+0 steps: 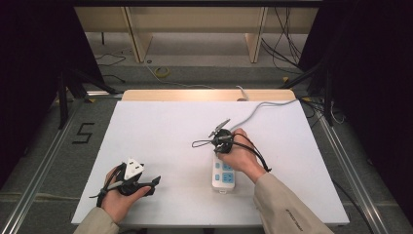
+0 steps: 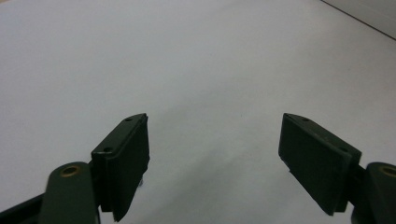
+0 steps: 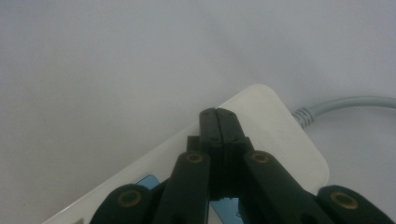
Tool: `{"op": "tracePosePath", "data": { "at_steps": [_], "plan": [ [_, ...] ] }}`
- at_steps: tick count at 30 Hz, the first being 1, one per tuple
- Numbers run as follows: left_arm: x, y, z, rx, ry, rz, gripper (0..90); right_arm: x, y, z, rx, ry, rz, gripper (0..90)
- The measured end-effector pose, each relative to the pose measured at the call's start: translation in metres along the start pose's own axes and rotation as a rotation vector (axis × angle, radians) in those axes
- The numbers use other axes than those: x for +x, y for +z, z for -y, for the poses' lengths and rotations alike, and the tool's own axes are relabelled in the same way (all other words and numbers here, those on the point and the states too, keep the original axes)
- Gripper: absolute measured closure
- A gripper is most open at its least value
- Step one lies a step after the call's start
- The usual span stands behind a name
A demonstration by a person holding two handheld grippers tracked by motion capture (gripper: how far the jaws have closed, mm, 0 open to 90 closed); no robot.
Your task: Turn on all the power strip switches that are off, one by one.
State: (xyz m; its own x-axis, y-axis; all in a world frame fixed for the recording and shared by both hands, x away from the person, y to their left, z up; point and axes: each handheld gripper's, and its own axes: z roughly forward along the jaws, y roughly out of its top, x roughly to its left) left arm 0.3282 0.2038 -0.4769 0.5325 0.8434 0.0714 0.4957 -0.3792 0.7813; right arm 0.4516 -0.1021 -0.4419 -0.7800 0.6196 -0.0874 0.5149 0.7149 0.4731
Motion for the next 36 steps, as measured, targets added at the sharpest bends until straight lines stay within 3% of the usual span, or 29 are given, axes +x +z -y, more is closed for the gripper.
{"op": "tracePosePath", "data": {
  "at_steps": [7, 8, 10, 36],
  "plan": [
    [0.001, 0.001, 0.001, 0.003, -0.002, 0.001, 24.6, 0.000, -0.004, 0.003, -0.002, -0.004, -0.001, 90.0],
    [0.001, 0.001, 0.001, 0.003, -0.002, 0.001, 24.5, -0.004, -0.009, 0.004, -0.048, 0.016, -0.013, 90.0],
    [0.000, 0.001, 0.001, 0.003, -0.004, 0.001, 24.5, -0.005, -0.015, 0.003, -0.069, 0.030, -0.016, 90.0],
    [0.000, 0.000, 0.001, 0.005, 0.002, 0.000, 24.6, 0.001, -0.023, 0.007, -0.036, -0.001, -0.039, 90.0]
  ]
}}
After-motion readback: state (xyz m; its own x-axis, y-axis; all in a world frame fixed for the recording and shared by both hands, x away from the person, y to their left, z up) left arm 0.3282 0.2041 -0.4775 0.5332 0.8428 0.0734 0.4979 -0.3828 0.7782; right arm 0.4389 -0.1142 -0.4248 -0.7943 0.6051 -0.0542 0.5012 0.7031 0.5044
